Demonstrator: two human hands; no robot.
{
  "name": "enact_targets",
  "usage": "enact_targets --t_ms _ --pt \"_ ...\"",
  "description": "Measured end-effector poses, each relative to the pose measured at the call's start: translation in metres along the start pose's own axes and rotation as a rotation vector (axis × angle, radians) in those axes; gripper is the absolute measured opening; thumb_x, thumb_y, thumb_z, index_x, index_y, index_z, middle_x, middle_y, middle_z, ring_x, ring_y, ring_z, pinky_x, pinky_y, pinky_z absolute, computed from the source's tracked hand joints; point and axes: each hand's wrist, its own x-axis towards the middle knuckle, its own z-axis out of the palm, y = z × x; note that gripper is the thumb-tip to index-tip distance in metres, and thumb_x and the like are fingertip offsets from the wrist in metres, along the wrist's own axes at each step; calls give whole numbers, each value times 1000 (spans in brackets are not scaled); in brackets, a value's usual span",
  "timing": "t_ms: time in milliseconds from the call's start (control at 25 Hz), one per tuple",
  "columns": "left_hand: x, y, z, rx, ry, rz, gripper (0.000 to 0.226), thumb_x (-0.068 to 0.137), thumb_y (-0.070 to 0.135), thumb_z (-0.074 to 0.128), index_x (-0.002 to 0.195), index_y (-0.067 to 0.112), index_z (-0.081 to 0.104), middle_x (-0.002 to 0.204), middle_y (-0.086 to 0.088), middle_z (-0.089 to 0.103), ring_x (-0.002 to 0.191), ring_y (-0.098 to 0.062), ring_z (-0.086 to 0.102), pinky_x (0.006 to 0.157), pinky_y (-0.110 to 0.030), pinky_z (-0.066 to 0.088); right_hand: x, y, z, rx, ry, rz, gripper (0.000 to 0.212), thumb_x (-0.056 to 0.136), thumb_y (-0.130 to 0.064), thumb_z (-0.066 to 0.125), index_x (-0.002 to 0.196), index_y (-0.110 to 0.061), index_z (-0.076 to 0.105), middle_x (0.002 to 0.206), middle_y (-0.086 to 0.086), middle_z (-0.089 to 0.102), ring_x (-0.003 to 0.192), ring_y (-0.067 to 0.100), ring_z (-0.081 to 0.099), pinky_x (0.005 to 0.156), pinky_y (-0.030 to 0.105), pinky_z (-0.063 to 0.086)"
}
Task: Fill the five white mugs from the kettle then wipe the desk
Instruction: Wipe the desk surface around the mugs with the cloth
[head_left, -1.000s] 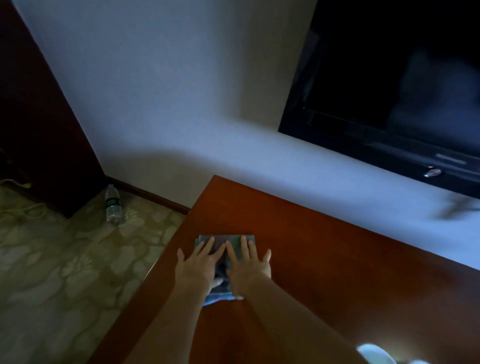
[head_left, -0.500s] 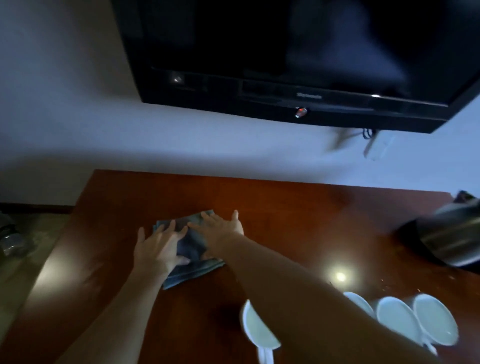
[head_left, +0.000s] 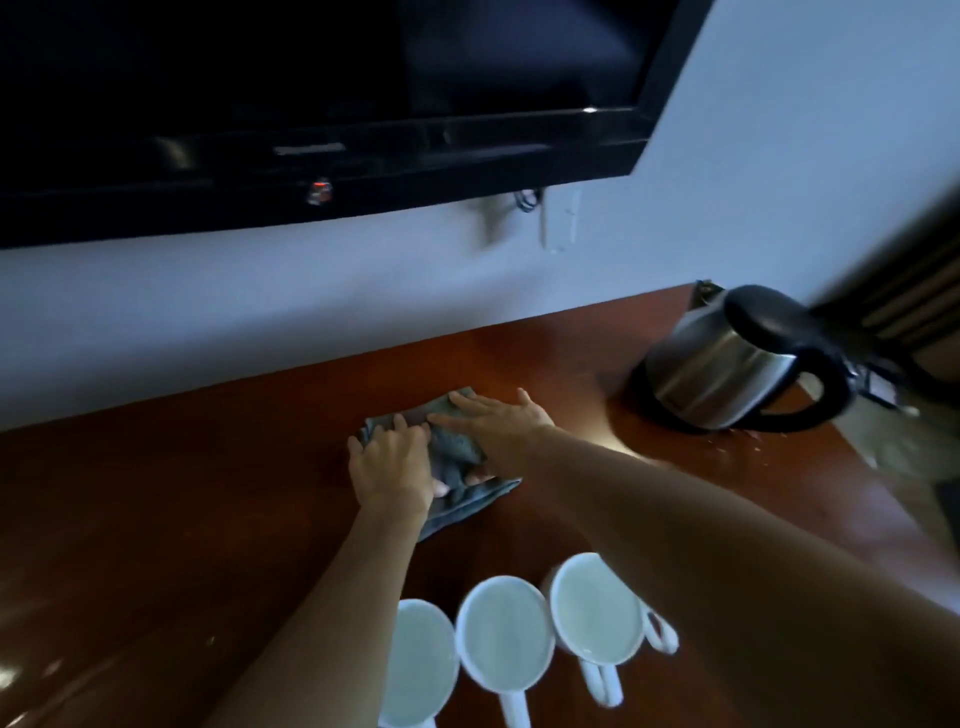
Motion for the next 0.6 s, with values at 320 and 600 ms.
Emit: enact_targets --t_ms 320,600 --pt "19 126 -10 131 -13 189 72 77 51 83 136 25 52 142 -4 55 132 -27 55 113 -45 40 -64 112 44 187 39 111 101 86 -59 71 161 -49 3 173 -7 -3 159 21 5 123 57 13" --pt "13 195 -12 300 -56 392 73 79 48 82 142 28 50 151 -5 48 133 -27 54 109 -38 40 -125 150 90 313 96 266 98 87 -66 64 162 -47 3 173 -6 -4 159 22 7 125 57 14"
